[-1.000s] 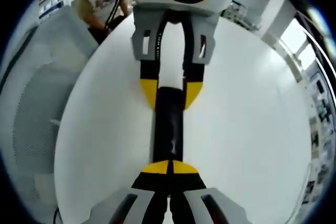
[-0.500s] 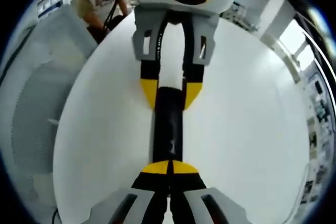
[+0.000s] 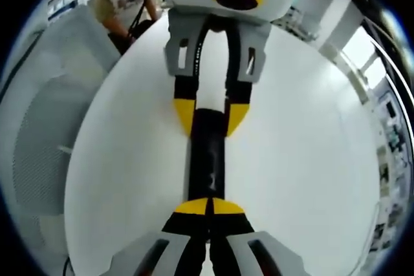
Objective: Press the specified remote control buttons in sequence, fully releasing each button before pressing the next.
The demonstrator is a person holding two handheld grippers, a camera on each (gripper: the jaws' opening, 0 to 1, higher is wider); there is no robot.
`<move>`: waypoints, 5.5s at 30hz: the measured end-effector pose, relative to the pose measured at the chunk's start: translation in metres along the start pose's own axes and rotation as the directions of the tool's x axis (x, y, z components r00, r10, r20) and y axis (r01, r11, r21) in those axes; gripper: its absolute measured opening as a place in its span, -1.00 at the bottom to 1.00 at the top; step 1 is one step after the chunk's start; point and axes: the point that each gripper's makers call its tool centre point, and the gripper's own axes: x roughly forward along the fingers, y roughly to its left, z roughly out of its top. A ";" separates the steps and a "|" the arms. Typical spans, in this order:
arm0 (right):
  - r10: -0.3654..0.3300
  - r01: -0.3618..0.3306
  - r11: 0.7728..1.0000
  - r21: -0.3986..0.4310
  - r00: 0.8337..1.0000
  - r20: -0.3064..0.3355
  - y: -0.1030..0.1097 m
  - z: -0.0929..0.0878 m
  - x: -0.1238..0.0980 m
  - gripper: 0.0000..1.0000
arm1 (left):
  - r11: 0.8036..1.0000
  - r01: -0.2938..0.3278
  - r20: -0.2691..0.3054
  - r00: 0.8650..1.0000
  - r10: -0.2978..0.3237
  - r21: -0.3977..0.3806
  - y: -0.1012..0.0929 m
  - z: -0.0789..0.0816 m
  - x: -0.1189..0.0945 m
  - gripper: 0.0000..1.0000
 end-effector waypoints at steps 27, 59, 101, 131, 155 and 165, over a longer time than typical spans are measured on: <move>-0.067 0.058 0.995 0.084 0.992 0.109 -0.026 0.020 -0.027 -1.00 | 1.000 0.001 0.002 1.000 -0.001 0.003 0.000 0.000 0.000 -0.52; -0.002 -0.004 0.998 0.070 0.996 0.086 -0.035 0.023 -0.025 -1.00 | 1.000 0.000 -0.001 1.000 0.000 0.006 0.000 0.000 0.000 -0.52; 0.147 -0.148 0.988 0.038 0.988 0.040 -0.012 0.019 0.009 -1.00 | 1.000 -0.010 -0.012 1.000 0.010 0.013 -0.001 0.000 -0.001 -0.52; 0.153 -0.153 0.988 0.016 0.988 -0.034 -0.013 0.018 0.013 -1.00 | 1.000 -0.014 0.002 1.000 0.014 -0.007 0.001 0.000 0.000 -0.53; 0.118 -0.118 0.993 0.015 0.993 -0.005 -0.013 0.018 0.012 -1.00 | 1.000 -0.014 0.012 1.000 0.014 -0.007 0.000 0.000 0.000 -0.53; 0.091 -0.092 0.995 0.029 0.996 0.023 -0.013 0.018 0.010 -1.00 | 1.000 -0.014 0.008 1.000 0.014 -0.009 0.000 0.000 0.000 -0.53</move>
